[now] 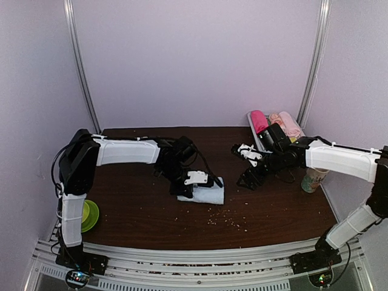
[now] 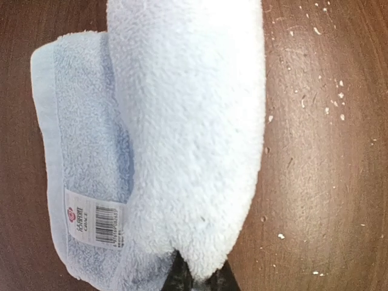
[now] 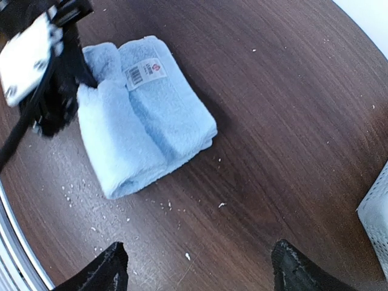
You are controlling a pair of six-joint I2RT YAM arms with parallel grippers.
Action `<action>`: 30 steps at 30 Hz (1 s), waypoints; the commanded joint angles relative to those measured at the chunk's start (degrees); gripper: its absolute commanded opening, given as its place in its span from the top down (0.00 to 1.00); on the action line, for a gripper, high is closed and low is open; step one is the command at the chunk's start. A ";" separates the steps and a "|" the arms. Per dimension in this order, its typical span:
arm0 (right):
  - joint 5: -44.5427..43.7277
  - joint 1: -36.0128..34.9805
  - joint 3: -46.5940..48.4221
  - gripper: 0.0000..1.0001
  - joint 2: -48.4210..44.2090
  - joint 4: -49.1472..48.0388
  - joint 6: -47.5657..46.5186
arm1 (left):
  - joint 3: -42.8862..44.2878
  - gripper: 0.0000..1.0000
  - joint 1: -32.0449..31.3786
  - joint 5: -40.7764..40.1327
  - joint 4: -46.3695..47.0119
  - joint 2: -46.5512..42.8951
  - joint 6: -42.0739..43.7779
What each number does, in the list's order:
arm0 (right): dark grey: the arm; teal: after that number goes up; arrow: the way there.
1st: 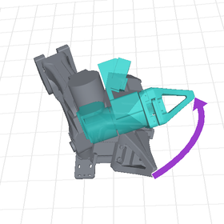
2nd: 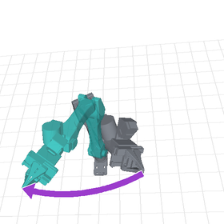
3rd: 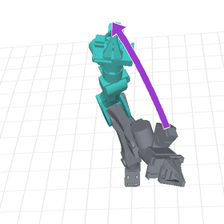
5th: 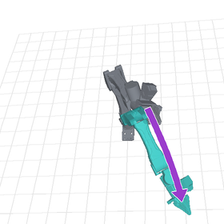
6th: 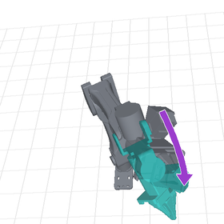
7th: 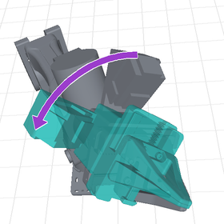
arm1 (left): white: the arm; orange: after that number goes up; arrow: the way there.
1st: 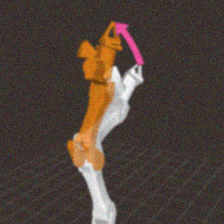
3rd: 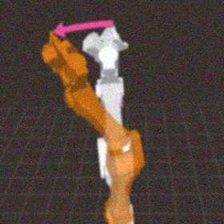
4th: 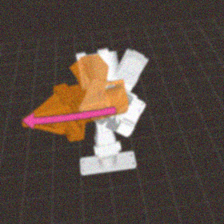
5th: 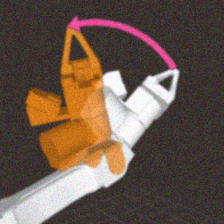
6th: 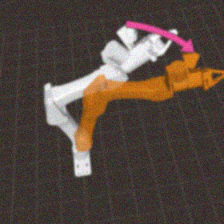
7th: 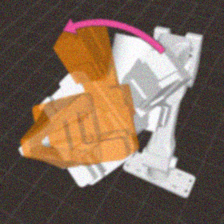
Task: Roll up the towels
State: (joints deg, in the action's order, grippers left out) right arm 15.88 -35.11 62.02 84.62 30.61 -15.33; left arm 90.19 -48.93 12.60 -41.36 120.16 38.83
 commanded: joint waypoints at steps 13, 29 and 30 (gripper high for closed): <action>-11.22 -18.98 -13.25 0.15 -9.29 -12.86 -19.40 | 25.41 1.00 7.14 26.43 -36.81 21.86 -1.16; -22.91 -22.98 -14.45 0.01 -1.80 -26.96 17.38 | 19.90 1.00 7.53 24.33 -16.75 20.71 -32.50; -24.07 -23.00 -16.17 0.00 -3.63 -28.57 22.12 | 19.78 1.00 7.53 24.30 -15.70 20.68 -34.80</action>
State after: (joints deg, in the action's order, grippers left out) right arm -4.80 -57.69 51.20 86.39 9.74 -11.11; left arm 113.47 -40.60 43.72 -65.32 138.69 16.80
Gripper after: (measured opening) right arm 0.954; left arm 0.061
